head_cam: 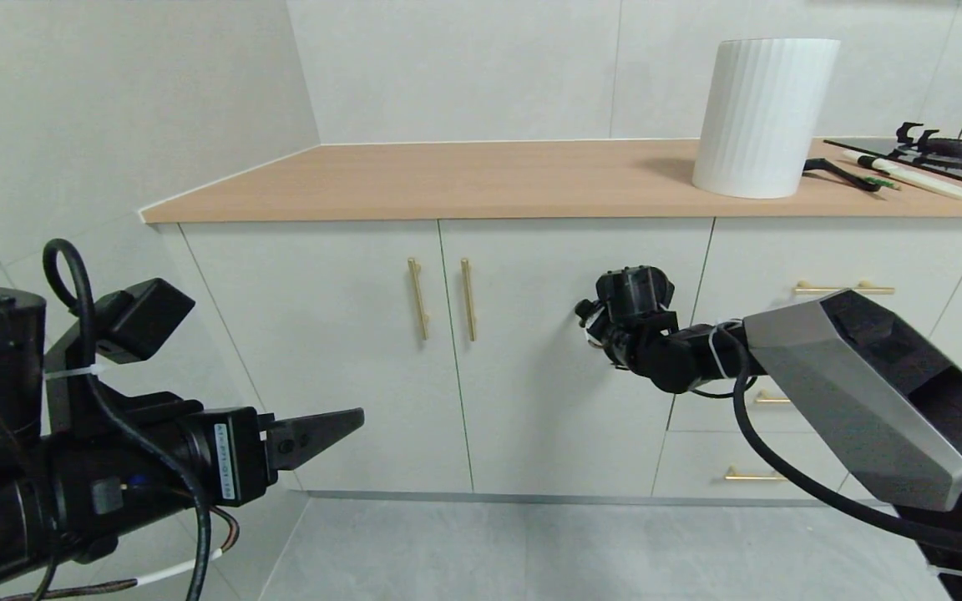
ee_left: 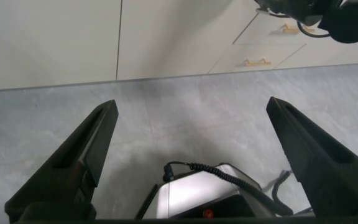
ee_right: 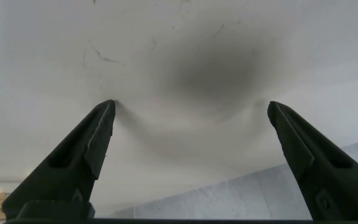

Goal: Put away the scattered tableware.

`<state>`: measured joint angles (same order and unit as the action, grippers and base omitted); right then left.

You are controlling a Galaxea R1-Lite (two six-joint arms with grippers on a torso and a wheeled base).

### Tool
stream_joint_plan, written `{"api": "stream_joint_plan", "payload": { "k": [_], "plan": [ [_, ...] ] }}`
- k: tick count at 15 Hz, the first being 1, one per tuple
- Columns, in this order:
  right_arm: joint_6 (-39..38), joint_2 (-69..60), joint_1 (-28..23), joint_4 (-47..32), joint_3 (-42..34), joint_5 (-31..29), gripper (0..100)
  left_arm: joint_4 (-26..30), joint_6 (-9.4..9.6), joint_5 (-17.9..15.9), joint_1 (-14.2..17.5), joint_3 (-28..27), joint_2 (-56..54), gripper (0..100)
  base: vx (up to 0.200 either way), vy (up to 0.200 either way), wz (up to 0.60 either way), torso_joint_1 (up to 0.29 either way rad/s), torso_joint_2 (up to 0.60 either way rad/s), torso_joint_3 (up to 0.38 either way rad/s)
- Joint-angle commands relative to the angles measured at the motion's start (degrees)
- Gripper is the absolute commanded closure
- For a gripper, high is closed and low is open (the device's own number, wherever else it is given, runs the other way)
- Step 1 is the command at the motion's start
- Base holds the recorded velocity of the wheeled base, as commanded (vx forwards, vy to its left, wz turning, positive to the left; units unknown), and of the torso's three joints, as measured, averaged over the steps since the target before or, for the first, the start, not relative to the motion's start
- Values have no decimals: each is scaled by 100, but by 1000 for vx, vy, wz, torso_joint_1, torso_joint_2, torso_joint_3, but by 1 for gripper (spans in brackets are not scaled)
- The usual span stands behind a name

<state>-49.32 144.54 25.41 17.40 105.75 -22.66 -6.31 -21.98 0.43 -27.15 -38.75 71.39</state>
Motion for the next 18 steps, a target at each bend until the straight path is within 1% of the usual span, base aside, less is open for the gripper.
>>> {"api": "stream_joint_plan", "payload": {
  "k": [1,2,3,4,6,7,8,9,10,11,12,13,14,16,17,18],
  "plan": [
    [-7,-93,-18,9,-28,-19,0,-1,-8,1,-1,-1,7,0,0,0,0,0,0,0],
    [-7,-242,17,1,-125,-19,0,-1,1,1,-1,-1,7,0,0,0,0,0,0,0],
    [2,-550,87,-8,-406,-1,0,-1,-8,1,-1,-9,7,0,0,0,0,0,0,0],
    [10,-1069,184,1,-863,69,0,-10,-8,1,-1,-9,-20,0,0,0,0,0,0,0],
    [54,-2519,360,9,-2155,526,0,-10,1,10,-1,-9,-99,0,0,0,0,0,0,0],
    [257,-3231,448,9,-2771,728,0,-1,27,-8,-1,-9,-222,0,0,0,0,0,0,0],
    [476,-3688,465,27,-3140,790,0,-1,36,1,-1,-9,-310,0,0,0,0,0,0,0],
    [1030,-4769,465,53,-4071,816,0,-1,53,10,-1,26,-600,0,0,0,0,0,0,0],
    [1074,-4874,465,53,-4159,816,0,7,53,10,-1,35,-635,0,0,0,0,0,0,0],
    [1487,-5859,465,53,-4959,798,0,34,45,124,61,114,-1022,0,0,0,0,0,0,0],
    [1663,-6307,448,53,-5302,798,0,34,45,186,113,184,-1215,0,0,0,0,0,0,0],
    [2208,-7608,360,36,-6295,763,0,95,53,353,271,553,-1971,0,0,0,0,0,0,0],
    [2524,-8328,210,9,-6735,763,0,218,53,379,333,755,-2445,0,0,0,0,0,0,0],
    [3078,-9656,-62,-43,-7455,763,0,834,53,370,500,984,-3544,0,0,0,0,0,0,0],
    [3350,-10165,-326,-263,-7675,763,0,1159,53,362,588,993,-4001,0,0,0,0,0,0,0],
    [3561,-10798,-695,-764,-7754,790,0,1466,62,353,772,966,-4467,0,0,0,0,0,0,0]
  ]
}}
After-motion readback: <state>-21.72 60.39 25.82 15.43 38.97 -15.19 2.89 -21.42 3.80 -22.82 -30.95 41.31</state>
